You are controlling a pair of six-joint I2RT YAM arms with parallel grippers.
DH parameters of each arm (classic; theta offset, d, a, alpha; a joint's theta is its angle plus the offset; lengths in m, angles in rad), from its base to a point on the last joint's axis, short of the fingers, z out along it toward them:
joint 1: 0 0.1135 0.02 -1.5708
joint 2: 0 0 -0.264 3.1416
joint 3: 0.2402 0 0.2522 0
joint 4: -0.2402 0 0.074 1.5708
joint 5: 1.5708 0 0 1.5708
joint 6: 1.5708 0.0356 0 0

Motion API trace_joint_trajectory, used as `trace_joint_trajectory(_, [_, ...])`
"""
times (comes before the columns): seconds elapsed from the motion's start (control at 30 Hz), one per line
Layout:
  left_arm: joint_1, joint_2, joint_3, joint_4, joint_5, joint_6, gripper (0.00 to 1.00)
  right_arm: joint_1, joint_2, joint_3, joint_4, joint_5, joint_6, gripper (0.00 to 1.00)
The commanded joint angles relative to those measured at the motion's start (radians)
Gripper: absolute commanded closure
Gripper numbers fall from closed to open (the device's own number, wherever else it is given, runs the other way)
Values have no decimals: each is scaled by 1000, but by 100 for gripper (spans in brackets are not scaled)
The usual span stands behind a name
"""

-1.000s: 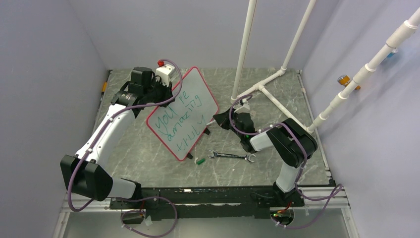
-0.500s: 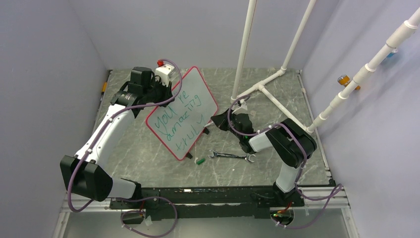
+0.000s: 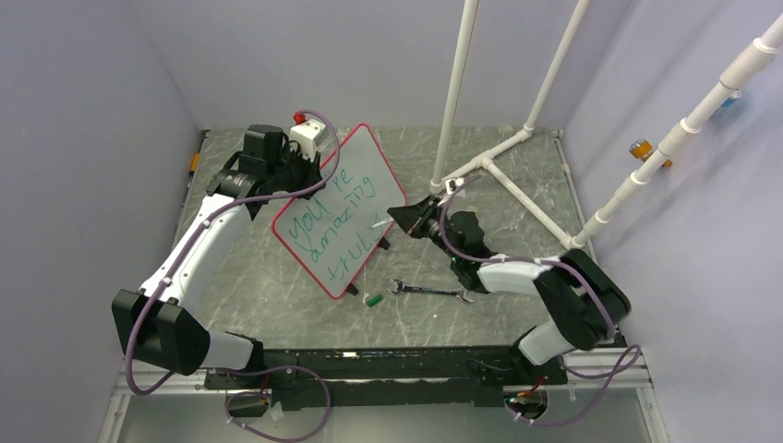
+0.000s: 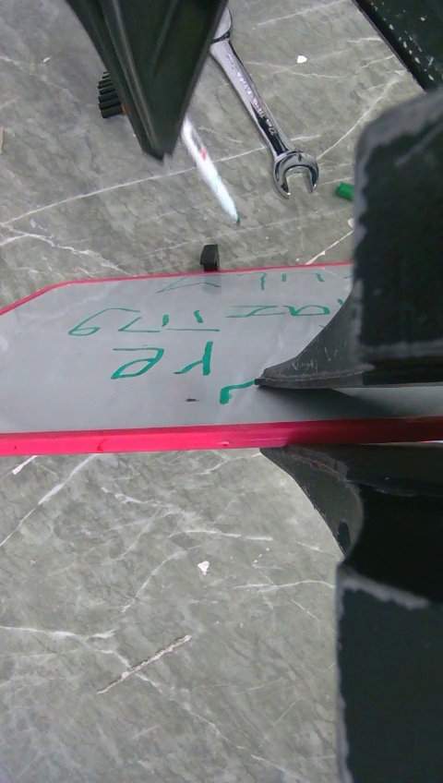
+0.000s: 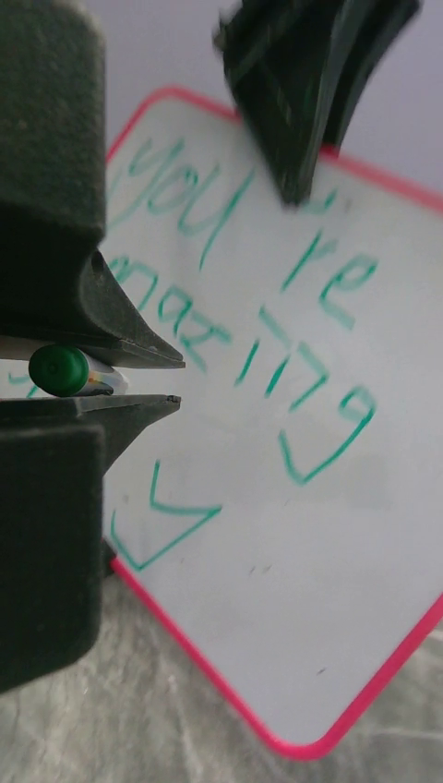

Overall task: Write a sentence on the whiteboard
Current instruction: Write a sentence on the whiteboard, then put down the whiteboard on the whiteboard stand.

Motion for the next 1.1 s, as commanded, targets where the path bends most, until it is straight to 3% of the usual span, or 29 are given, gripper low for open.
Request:
trace_joint_trajectory(0.0, [9,9,-5,-74,-136,137,100,1,-172,-30,-34,20,-25,100])
trace_joint_trajectory(0.4, [-17,22,5,-117,-206,128,100,1,-447,-42,-272,112,-144,100])
trace_joint_trajectory(1.07, [-12,-110,-83,-226,-267,8,100,0,-462,-70,-274,115,-141,100])
